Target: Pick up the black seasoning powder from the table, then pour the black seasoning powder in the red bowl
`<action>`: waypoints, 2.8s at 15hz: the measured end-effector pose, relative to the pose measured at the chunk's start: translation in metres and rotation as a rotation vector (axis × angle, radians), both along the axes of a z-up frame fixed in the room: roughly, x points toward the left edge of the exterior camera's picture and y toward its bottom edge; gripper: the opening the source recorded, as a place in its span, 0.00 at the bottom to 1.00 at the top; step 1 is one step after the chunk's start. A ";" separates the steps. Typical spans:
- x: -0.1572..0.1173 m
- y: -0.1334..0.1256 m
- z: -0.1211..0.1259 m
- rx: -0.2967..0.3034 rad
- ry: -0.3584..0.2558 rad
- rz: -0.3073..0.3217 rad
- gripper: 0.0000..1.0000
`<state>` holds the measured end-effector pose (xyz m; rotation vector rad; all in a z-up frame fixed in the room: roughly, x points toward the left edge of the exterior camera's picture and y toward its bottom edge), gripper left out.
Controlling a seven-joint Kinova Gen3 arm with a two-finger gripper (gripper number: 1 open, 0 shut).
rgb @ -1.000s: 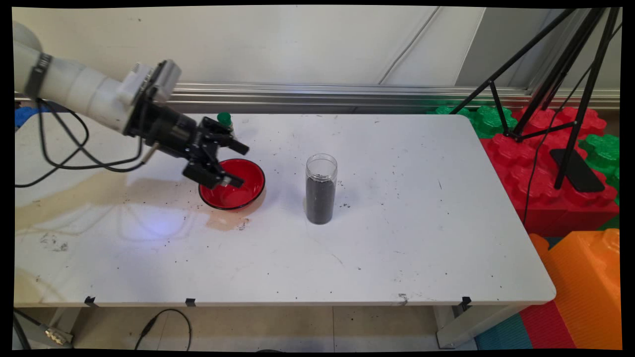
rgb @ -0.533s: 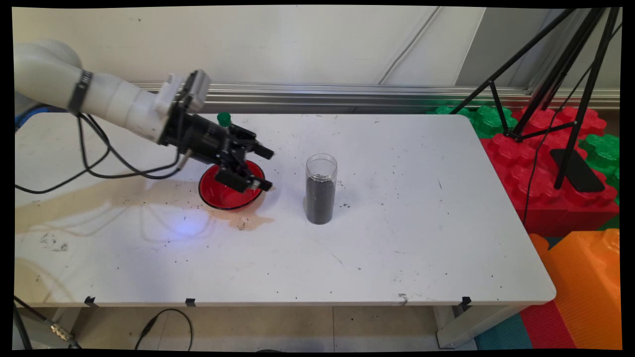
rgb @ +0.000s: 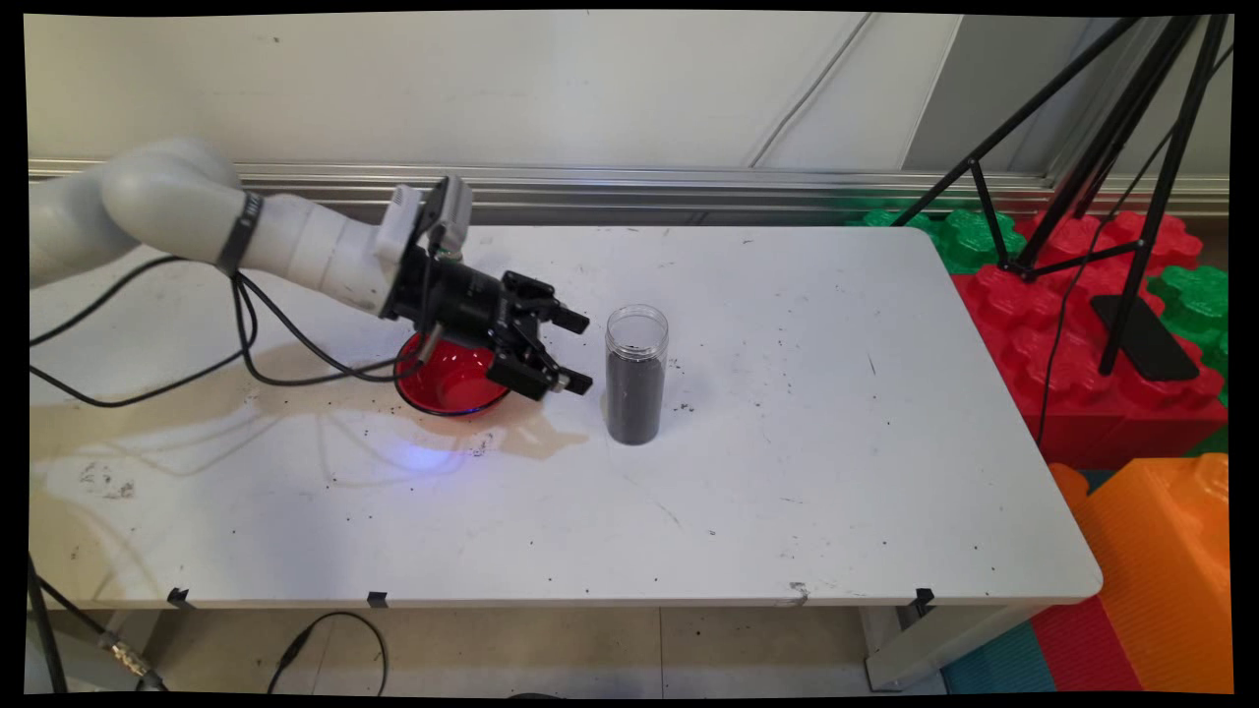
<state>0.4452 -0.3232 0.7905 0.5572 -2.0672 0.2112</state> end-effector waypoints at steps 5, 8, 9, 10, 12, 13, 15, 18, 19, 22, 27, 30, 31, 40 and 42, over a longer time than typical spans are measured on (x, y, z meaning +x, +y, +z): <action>-0.009 -0.002 -0.024 -0.022 0.028 0.000 1.00; -0.014 -0.004 -0.040 -0.042 0.047 0.003 1.00; -0.016 -0.005 -0.043 -0.050 0.053 0.003 1.00; -0.018 -0.006 -0.047 -0.060 0.059 0.004 1.00; -0.022 -0.008 -0.054 -0.077 0.069 0.004 1.00; -0.023 -0.010 -0.057 -0.086 0.073 0.004 1.00; -0.027 -0.012 -0.062 -0.101 0.079 0.003 1.00; -0.029 -0.014 -0.067 -0.115 0.084 0.000 1.00; -0.030 -0.015 -0.069 -0.121 0.086 -0.002 1.00; -0.032 -0.016 -0.073 -0.131 0.090 -0.004 1.00; -0.034 -0.018 -0.078 -0.146 0.096 -0.010 1.00; -0.034 -0.018 -0.080 -0.153 0.099 -0.014 1.00; -0.033 -0.018 -0.081 -0.156 0.100 -0.016 1.00; -0.029 -0.015 -0.085 -0.167 0.111 -0.031 0.00; -0.027 -0.015 -0.084 -0.165 0.114 -0.028 0.00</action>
